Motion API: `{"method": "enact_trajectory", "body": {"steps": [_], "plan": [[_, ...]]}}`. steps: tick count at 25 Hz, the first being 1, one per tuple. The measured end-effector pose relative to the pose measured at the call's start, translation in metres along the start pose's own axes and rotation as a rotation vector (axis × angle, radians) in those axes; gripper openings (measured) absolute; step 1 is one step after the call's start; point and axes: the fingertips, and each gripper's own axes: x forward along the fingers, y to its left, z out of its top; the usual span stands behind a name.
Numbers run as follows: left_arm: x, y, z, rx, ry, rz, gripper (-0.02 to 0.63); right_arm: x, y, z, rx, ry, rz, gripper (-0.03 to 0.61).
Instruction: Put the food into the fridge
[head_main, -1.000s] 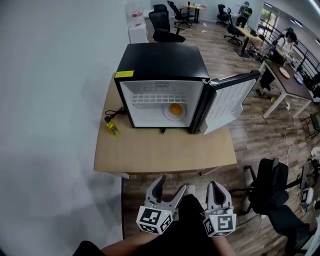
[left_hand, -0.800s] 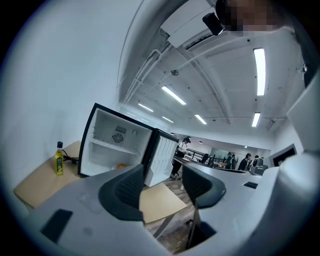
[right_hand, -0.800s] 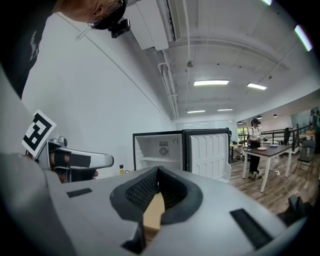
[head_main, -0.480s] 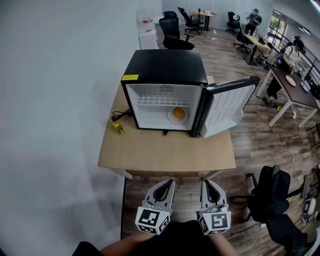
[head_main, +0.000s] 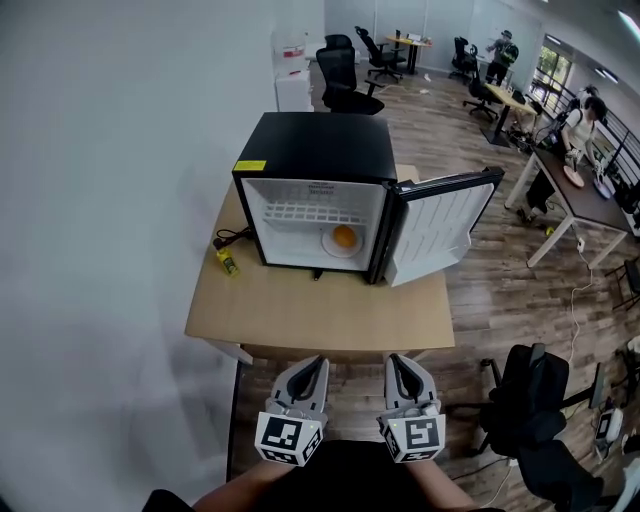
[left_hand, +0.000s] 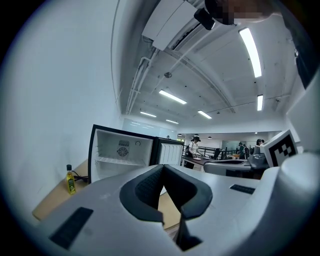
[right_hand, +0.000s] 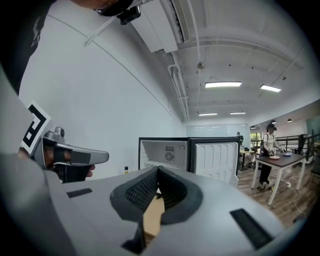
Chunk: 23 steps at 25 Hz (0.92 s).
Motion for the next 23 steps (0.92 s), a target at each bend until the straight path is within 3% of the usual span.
{"method": "enact_trajectory", "body": {"steps": [11,23], "plan": [[-0.009,0.037,0.014,0.018,-0.013,0.044,0.014,0.016,0.021,0.017,-0.017,-0.038,0.015,0.06],[-0.016,0.06,-0.003,0.0,-0.022,-0.016,0.014,0.034,0.055,0.018,-0.043,-0.062,-0.046,0.06]]}}
